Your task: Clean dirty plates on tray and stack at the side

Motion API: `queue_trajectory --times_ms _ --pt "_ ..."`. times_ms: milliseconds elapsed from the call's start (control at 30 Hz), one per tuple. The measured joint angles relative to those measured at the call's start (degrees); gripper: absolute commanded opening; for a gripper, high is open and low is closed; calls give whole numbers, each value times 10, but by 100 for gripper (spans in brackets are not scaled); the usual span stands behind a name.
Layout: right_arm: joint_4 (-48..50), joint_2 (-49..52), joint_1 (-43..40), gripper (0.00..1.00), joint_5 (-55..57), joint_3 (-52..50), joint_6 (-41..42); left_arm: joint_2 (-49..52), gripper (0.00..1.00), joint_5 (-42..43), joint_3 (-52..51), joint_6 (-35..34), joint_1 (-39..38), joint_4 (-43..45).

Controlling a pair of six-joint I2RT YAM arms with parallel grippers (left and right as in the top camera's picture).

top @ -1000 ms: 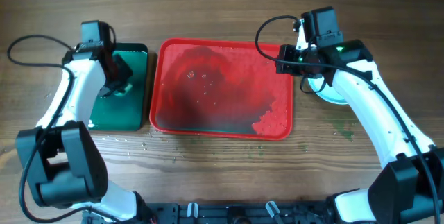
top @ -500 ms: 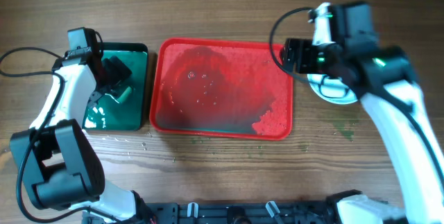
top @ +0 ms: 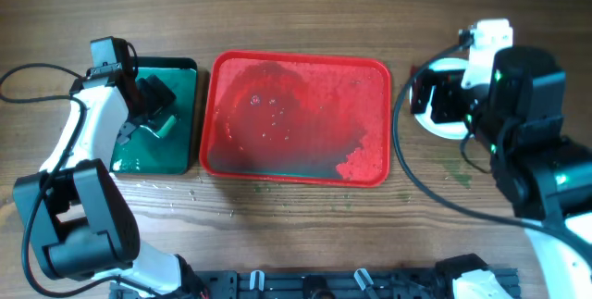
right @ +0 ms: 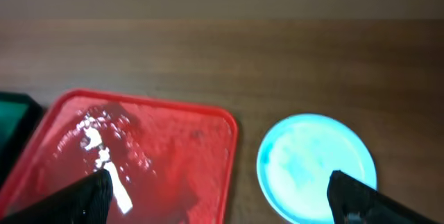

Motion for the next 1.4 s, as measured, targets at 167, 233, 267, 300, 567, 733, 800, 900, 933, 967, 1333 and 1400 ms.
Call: queue_trajectory --times_ms 167,233,267,300,567,733,800,900,933,967,1333,1400 --pt "360 -290 -48 100 -35 -373 -22 0 100 4 -2 0 0 -1" --pt "401 -388 -59 100 -52 -495 -24 0 100 4 -2 0 0 0" --pt "401 -393 -59 100 -53 -503 -24 0 100 4 -2 0 0 1" --pt "422 -452 -59 100 -62 -583 -25 0 100 4 -3 0 0 -1" --pt "427 -568 -63 100 -105 -687 -26 0 100 4 -3 0 0 0" --pt "427 -568 -63 100 -106 -687 -26 0 100 4 -3 0 0 0" --pt "427 -568 -63 100 -106 -687 -26 0 100 4 -3 0 0 0" --pt "427 -568 -63 100 -106 -687 -26 0 100 4 -3 0 0 0" --pt "427 -568 -63 100 -106 -687 -26 0 100 4 -3 0 0 0" --pt "427 -568 -63 100 -106 -687 -26 0 100 4 -3 0 0 0" --pt "427 -569 -63 99 -106 -687 -26 -208 100 22 -21 21 -2 -24" --pt "428 -570 -63 100 -108 -687 -26 -319 100 57 -52 76 -2 49"
